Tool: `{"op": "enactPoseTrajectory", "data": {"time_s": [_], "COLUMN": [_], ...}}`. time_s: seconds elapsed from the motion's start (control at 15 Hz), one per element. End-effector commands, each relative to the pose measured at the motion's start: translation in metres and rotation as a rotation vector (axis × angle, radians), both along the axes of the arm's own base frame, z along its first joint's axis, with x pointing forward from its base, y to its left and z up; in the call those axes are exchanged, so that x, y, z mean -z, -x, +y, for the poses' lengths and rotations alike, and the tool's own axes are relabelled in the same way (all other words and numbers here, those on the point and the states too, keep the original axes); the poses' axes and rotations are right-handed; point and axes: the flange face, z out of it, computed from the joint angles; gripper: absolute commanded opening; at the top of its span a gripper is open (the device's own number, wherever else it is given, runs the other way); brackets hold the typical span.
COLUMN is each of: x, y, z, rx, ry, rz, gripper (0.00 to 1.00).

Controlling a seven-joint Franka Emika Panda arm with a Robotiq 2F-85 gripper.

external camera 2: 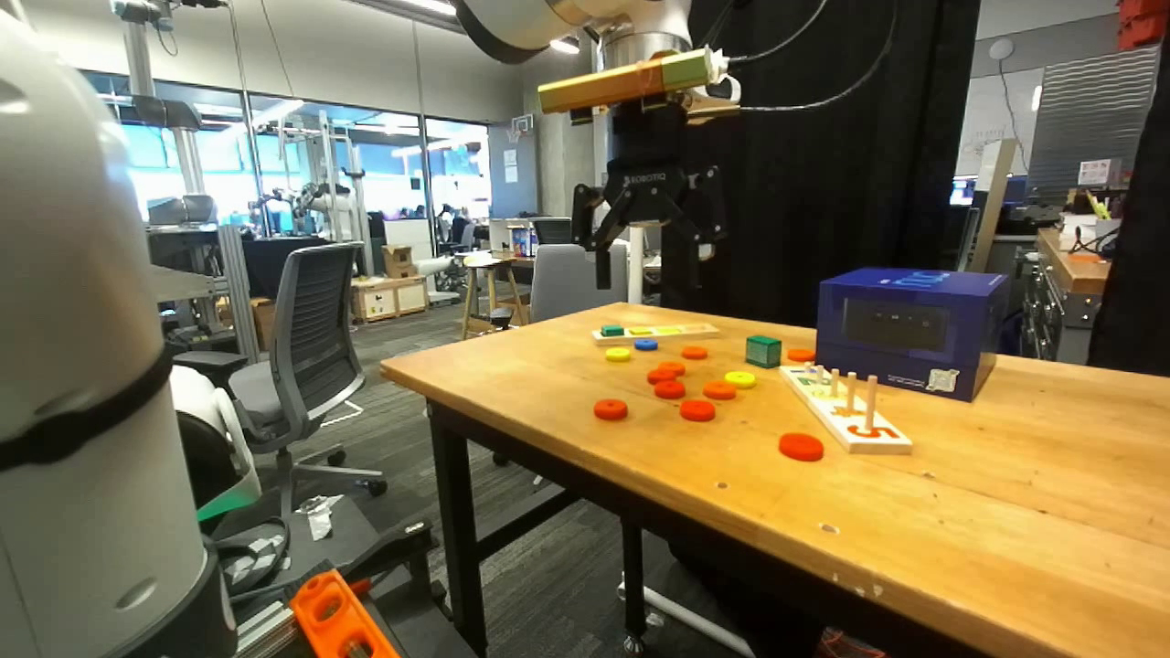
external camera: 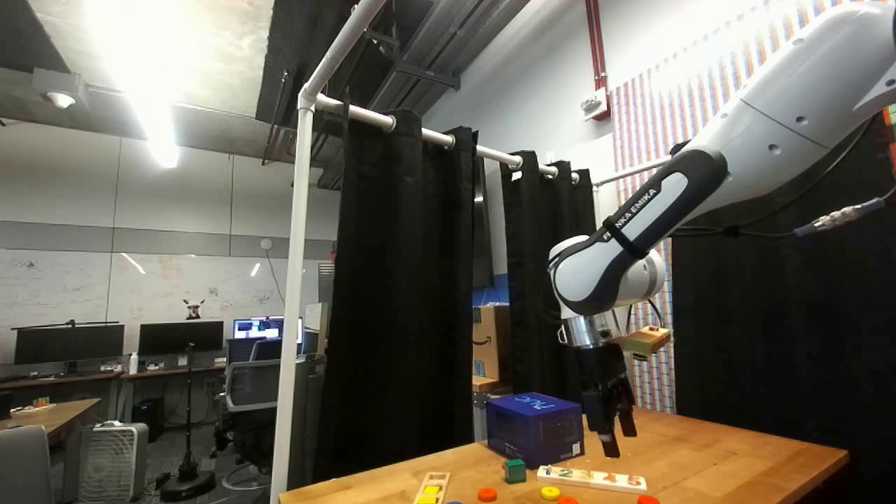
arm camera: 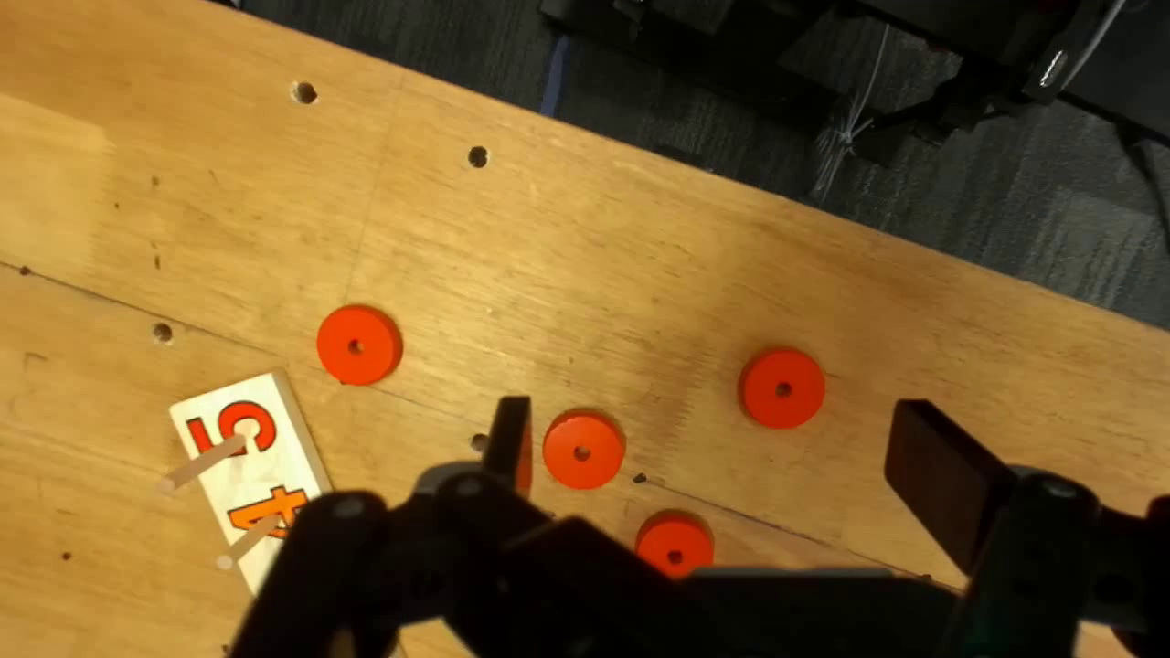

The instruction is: Pick the yellow square and put it on the wooden object

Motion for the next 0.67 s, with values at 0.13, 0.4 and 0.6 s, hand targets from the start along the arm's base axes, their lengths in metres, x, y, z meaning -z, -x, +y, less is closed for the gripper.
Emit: {"op": "enactPoseTrajectory", "data": {"time_s": [0.13,0.4,0.6], "x": [-0.0141,-0.008,-0.0049], "y": [0.02,0.0151,0.0146], "z": [-0.0176,-0.019,-0.0188], "rx": [-0.068,-0.036,-0.036], "ry": [-0.106,-0.092,-0.091], "rz": [-0.055,-0.018,-0.011], "gripper": [1.0,1.0,1.0]}}
